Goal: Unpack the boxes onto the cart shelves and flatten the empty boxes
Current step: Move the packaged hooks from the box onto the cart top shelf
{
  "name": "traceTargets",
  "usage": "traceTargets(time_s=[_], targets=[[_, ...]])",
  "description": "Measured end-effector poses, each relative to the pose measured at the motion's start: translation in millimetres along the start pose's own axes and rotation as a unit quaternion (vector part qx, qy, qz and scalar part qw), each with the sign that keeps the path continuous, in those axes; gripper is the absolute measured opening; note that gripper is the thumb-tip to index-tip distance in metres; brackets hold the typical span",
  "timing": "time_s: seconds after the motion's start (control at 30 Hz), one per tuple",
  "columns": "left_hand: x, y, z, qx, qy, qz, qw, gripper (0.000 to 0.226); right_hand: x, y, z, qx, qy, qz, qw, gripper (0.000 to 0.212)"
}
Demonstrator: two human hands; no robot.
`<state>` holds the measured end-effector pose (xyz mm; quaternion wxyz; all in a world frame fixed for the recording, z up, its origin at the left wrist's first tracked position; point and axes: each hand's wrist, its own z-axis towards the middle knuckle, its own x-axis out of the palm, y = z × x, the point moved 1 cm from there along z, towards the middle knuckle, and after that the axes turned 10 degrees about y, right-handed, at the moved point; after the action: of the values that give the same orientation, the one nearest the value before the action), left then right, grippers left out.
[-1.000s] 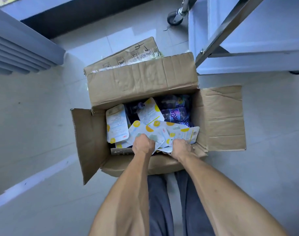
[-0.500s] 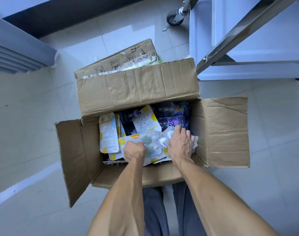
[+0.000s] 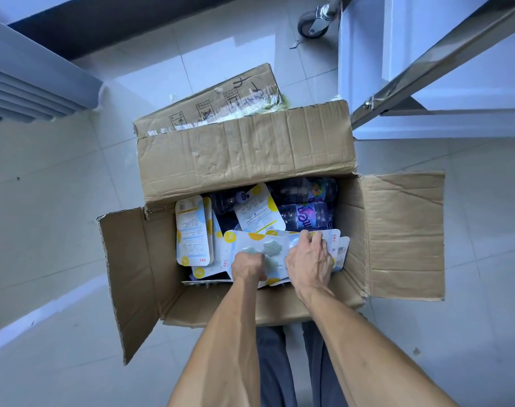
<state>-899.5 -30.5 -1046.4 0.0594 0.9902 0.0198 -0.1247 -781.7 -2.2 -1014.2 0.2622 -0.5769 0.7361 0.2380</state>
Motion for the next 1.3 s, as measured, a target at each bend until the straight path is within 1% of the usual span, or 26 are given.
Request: traceTargets(time_s=[0.07, 0.1, 0.17, 0.27, 0.33, 0.37, 0.47, 0.53, 0.6, 0.7, 0.8, 0.87, 0.93, 1.0, 1.07, 1.17, 1.3], targets=[[1.9, -3.5, -3.1, -0.016, -0.005, -0.052, 0.999, 0.009, -0.6, 0.4, 4.1, 0.016, 0.03, -0.01, 0.999, 0.031], [2.1, -5.4, -5.2, -0.019, -0.012, -0.084, 0.996, 0.01, -1.9, 0.4, 6.3, 0.038, 0.039, -0.001, 0.999, 0.033], [2.3, -7.0, -7.1, -0.02, -0.043, -0.124, 0.991, 0.017, -4.7, 0.6, 9.7, 0.105, 0.046, 0.058, 0.992, 0.035], [4.2, -9.9, -9.7, 0.005, -0.106, -0.114, 0.988, 0.011, -9.8, -2.0, 15.7, 0.226, 0.045, 0.159, 0.96, 0.039], [5.2, -11.3, -11.2, 0.027, -0.131, -0.105, 0.985, 0.009, -8.8, -4.6, 17.1, 0.264, 0.068, 0.193, 0.943, 0.04], [5.7, -11.0, -10.9, 0.025, -0.139, -0.096, 0.985, 0.008, -7.5, -6.3, 17.7, 0.278, 0.084, 0.207, 0.934, 0.039], [6.4, -8.4, -12.5, -0.014, -0.122, -0.078, 0.989, 0.018, -1.6, -11.7, 17.3, 0.309, 0.126, 0.246, 0.91, 0.038], [8.0, -9.5, -12.9, -0.04, -0.091, -0.088, 0.991, 0.029, 3.3, -11.6, 17.8, 0.303, 0.154, 0.274, 0.899, 0.035], [9.2, -11.1, -13.0, -0.04, -0.078, -0.082, 0.993, 0.032, 6.8, -12.4, 17.6, 0.3, 0.155, 0.288, 0.896, 0.028], [9.5, -13.0, -14.4, -0.011, -0.091, -0.031, 0.995, 0.029, 4.3, -13.7, 14.4, 0.299, 0.132, 0.283, 0.902, 0.025], [7.4, -16.0, -24.0, 0.043, -0.128, 0.048, 0.99, 0.023, -1.3, -12.4, 12.3, 0.282, 0.111, 0.259, 0.917, 0.023], [5.9, -20.5, -35.5, 0.082, -0.158, 0.125, 0.976, 0.021, -7.3, -8.8, 10.2, 0.277, 0.1, 0.246, 0.923, 0.023], [3.9, -27.3, -49.4, 0.112, -0.182, 0.179, 0.96, 0.02, -16.6, -4.0, 5.8, 0.263, 0.084, 0.231, 0.933, 0.022], [0.2, -34.4, -62.2, 0.132, -0.201, 0.209, 0.948, 0.021, -30.4, 1.3, 0.9, 0.236, 0.068, 0.199, 0.949, 0.02], [-5.1, -40.3, -76.3, 0.149, -0.214, 0.232, 0.937, 0.023, -48.0, 6.1, -3.4, 0.194, 0.062, 0.142, 0.969, 0.019], [-13.1, -45.3, -108.4, 0.183, -0.217, 0.274, 0.919, 0.023, -83.5, 8.9, -12.2, 0.147, 0.055, 0.078, 0.985, 0.021], [-26.0, -45.0, -186.4, 0.223, -0.209, 0.32, 0.897, 0.018, -150.3, 8.2, -52.9, 0.104, 0.026, 0.061, 0.992, 0.021]])
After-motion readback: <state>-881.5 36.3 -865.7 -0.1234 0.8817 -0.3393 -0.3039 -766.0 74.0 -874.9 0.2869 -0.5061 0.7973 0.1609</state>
